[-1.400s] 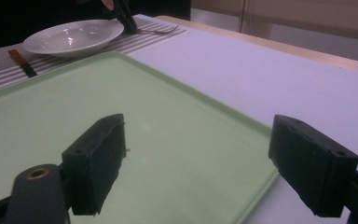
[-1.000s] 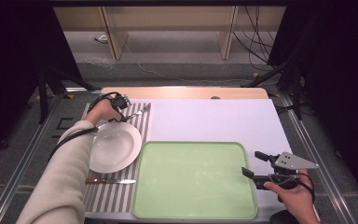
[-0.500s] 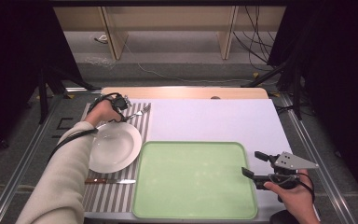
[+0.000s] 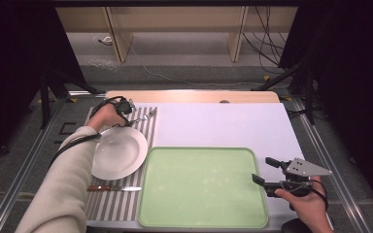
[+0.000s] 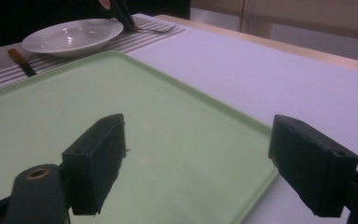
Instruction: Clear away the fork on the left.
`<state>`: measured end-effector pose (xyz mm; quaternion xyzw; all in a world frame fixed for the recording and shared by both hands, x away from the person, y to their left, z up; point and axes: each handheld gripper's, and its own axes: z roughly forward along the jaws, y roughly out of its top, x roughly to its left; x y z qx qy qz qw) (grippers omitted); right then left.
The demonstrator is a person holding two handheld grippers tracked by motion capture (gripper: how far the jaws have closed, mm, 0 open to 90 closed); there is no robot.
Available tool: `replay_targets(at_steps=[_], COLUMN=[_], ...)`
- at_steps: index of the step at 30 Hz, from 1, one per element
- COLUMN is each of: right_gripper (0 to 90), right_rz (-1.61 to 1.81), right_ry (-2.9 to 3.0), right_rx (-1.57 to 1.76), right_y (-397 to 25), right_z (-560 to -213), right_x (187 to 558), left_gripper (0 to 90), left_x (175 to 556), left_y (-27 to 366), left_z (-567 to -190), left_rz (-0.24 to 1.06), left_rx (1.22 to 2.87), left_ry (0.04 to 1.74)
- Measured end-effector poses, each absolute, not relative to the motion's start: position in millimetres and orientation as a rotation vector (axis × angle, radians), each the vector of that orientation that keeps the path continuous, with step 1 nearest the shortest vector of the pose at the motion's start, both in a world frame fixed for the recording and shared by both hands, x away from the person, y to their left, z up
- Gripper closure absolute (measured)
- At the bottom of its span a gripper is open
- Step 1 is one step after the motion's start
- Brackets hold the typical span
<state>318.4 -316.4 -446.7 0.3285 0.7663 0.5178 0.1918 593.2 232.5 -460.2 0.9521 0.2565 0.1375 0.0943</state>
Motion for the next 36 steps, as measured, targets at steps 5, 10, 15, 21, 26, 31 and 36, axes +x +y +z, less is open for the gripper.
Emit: replay_targets(at_steps=[5, 10, 15, 21, 26, 31, 36], right_gripper=[19.8, 19.8, 19.8, 19.8, 19.8, 19.8, 19.8], right_rz=[1.454, 1.454, 1.453, 1.454, 1.453, 1.453, 1.451], right_ry=[2.152, 2.151, 2.152, 2.153, 2.153, 2.152, 2.154], right_rx=[0.921, 0.921, 0.919, 0.919, 0.918, 0.919, 0.919], right_y=[-316.3, -316.3, -316.1, -315.9, -315.7, -315.8, -315.7], right_z=[-446.7, -446.6, -446.6, -446.7, -446.6, -446.6, -446.5], right_x=[318.3, 318.3, 318.3, 318.2, 318.1, 318.2, 318.2], left_gripper=[76.6, 76.7, 76.7, 76.6, 76.7, 76.7, 76.6], left_x=[592.9, 592.7, 591.9, 590.9, 589.9, 589.4, 586.3], left_y=[234.1, 236.1, 237.4, 239.1, 240.5, 240.4, 239.8], left_z=[-458.6, -456.5, -452.8, -446.6, -442.0, -435.8, -428.6], left_rz=[0.416, 0.426, 0.438, 0.458, 0.487, 0.526, 0.538], left_rx=[2.827, 2.808, 2.800, 2.792, 2.784, 2.776, 2.763], left_ry=[0.758, 0.774, 0.769, 0.774, 0.776, 0.773, 0.790])
